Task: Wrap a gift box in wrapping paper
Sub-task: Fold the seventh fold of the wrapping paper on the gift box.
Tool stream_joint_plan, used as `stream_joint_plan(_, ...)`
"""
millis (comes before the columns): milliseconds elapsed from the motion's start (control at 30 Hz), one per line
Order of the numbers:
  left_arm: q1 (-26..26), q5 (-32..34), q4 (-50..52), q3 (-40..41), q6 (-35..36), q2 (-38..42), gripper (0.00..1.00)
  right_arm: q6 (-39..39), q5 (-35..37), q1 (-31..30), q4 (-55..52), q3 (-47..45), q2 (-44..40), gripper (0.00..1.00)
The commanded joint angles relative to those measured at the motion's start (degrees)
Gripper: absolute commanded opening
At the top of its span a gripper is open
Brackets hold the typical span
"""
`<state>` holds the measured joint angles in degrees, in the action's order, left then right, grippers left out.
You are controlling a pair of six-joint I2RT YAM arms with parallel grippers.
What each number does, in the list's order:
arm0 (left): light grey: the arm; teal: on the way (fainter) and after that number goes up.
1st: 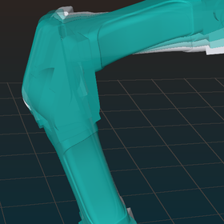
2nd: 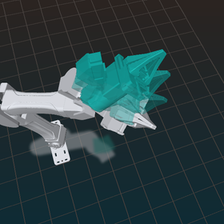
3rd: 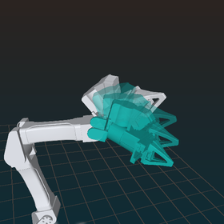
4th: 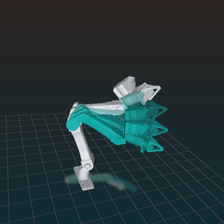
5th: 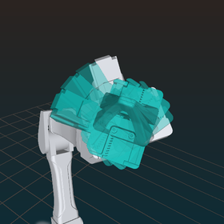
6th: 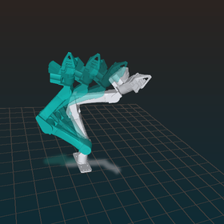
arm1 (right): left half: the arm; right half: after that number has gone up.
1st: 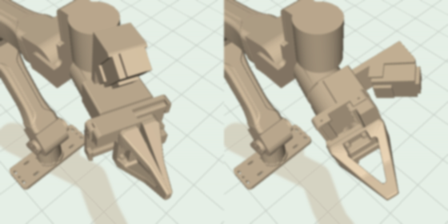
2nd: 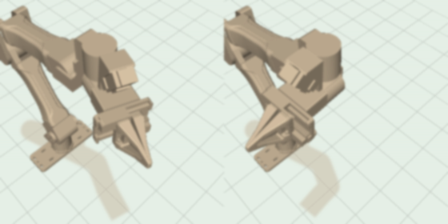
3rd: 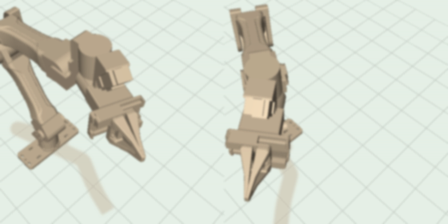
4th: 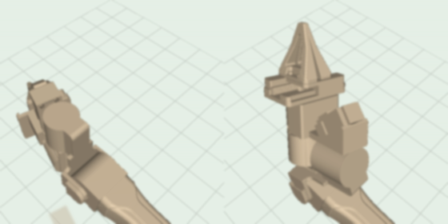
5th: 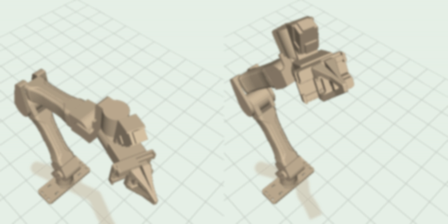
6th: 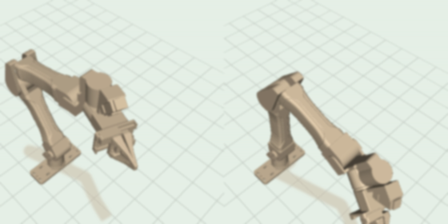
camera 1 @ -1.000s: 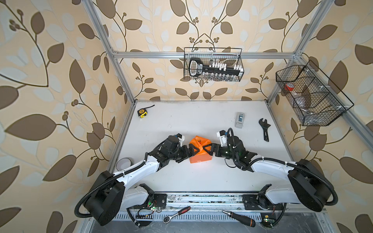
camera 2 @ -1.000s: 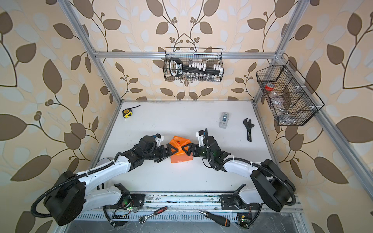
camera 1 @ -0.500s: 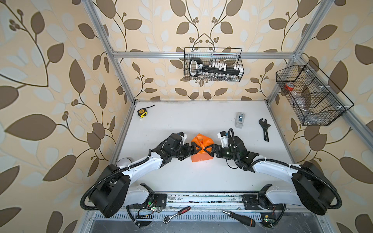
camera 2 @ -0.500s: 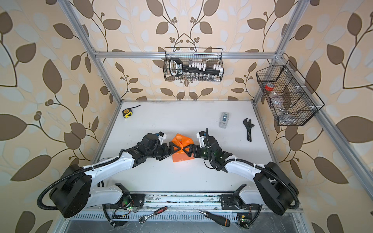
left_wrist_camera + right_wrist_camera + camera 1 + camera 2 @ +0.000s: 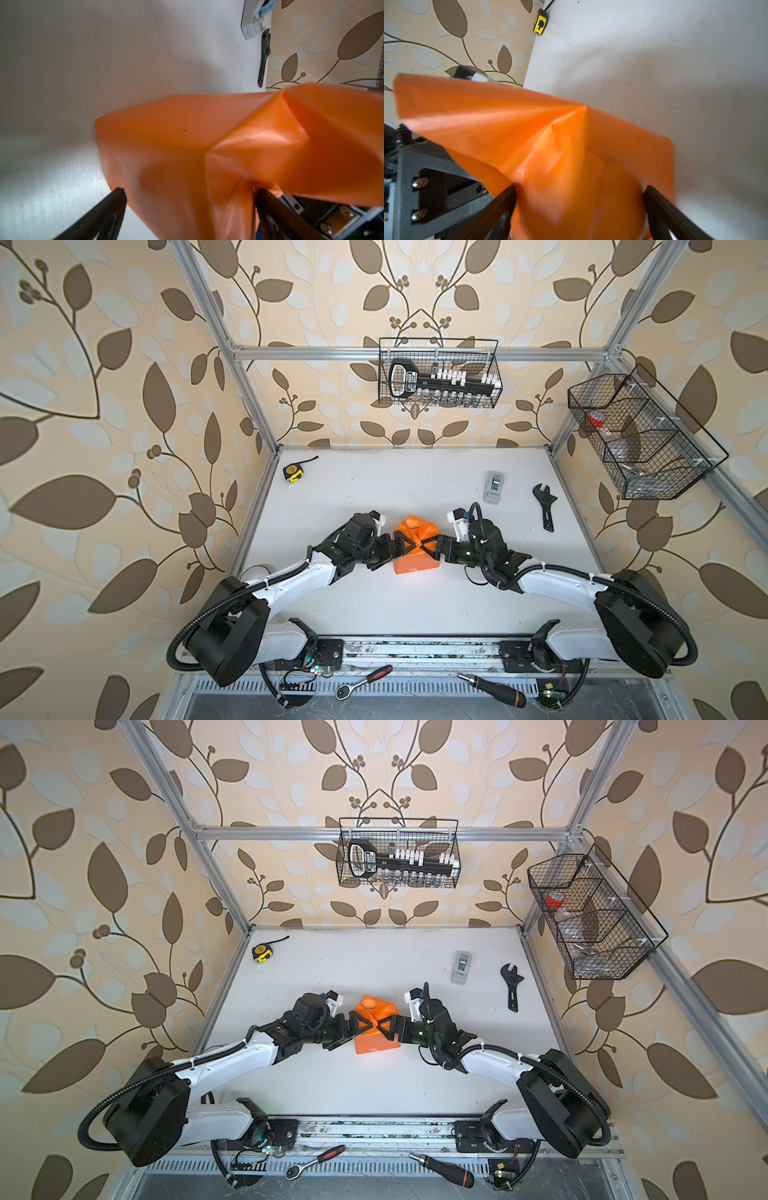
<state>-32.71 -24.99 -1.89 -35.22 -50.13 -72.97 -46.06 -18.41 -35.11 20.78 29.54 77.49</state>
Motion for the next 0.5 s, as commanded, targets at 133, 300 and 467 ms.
stream_joint_plan(133,-0.6,2.2,0.4,-3.1,-0.8,-2.8,0.99,-0.4,-0.2,-0.1,-0.5,-2.2,1.8,0.94)
stream_joint_plan(300,-1.9,2.3,1.0,-4.6,-0.4,-5.0,0.99,-0.2,0.0,0.0,-1.0,-2.3,0.9,0.93)
stream_joint_plan(467,-2.7,2.6,2.7,-4.2,0.3,-5.4,0.99,0.3,0.0,-0.1,-3.1,-1.8,-1.4,0.91)
